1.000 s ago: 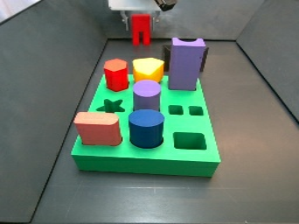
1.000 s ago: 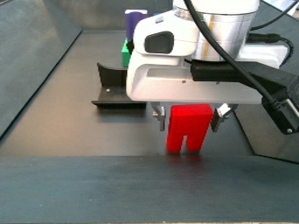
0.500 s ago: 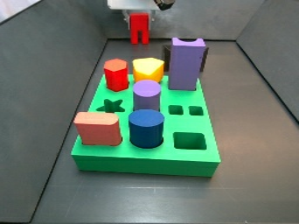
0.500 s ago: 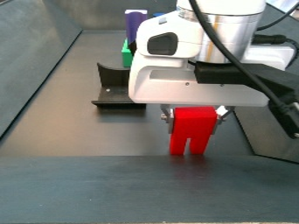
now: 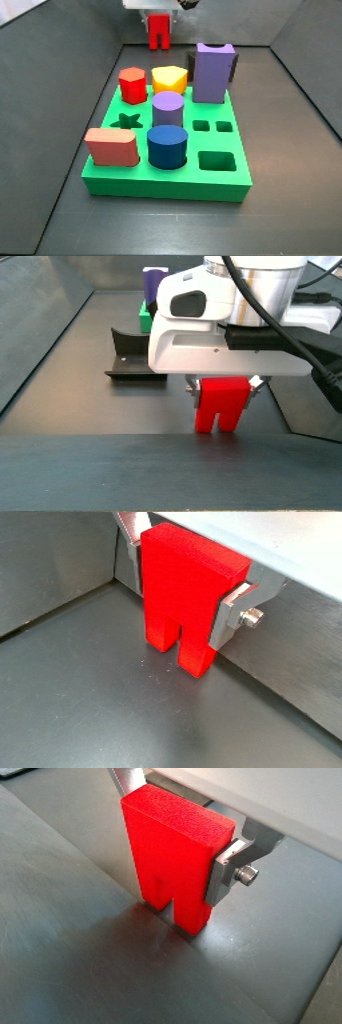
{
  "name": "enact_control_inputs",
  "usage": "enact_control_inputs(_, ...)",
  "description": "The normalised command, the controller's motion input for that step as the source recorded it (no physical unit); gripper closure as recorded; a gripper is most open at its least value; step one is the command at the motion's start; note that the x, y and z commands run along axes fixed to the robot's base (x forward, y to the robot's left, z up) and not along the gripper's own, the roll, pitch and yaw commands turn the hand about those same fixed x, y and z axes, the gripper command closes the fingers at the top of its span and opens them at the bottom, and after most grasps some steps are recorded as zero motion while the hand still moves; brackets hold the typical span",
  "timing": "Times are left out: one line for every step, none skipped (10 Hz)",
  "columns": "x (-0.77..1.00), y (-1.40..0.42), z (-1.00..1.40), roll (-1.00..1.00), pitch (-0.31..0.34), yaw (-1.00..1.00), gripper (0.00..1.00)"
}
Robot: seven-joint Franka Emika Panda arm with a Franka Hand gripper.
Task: Pick up the double-square object. Move up. Move to above the board. Insert the double-square object.
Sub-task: Pick up the double-square object, then move up, then move to above the board.
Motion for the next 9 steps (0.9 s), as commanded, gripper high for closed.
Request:
enact_control_inputs(0.00, 0.00, 0.00, 0.00, 0.000, 0.00, 1.00)
enact_control_inputs(0.00, 0.00, 0.83, 0.00, 0.000, 0.00, 1.00)
enact_control_inputs(-0.03, 0.05, 0.73, 0.01, 0.045, -0.03, 1.00)
enact_control_inputs(-0.03, 0.04, 0.63, 0.03, 0.062, -0.03, 1.00)
enact_control_inputs(-0.03, 0.02, 0.55, 0.04, 0.069, -0.03, 1.00)
enact_control_inputs(-0.03, 0.00, 0.34, 0.07, 0.084, -0.02, 1.00)
enact_control_inputs(-0.02, -0.01, 0.25, 0.08, 0.088, -0.01, 1.00)
enact_control_inputs(0.34, -0.16, 1.00, 0.14, 0.032, 0.08, 1.00)
enact_control_inputs(0.35, -0.16, 1.00, 0.14, 0.040, 0.08, 1.00)
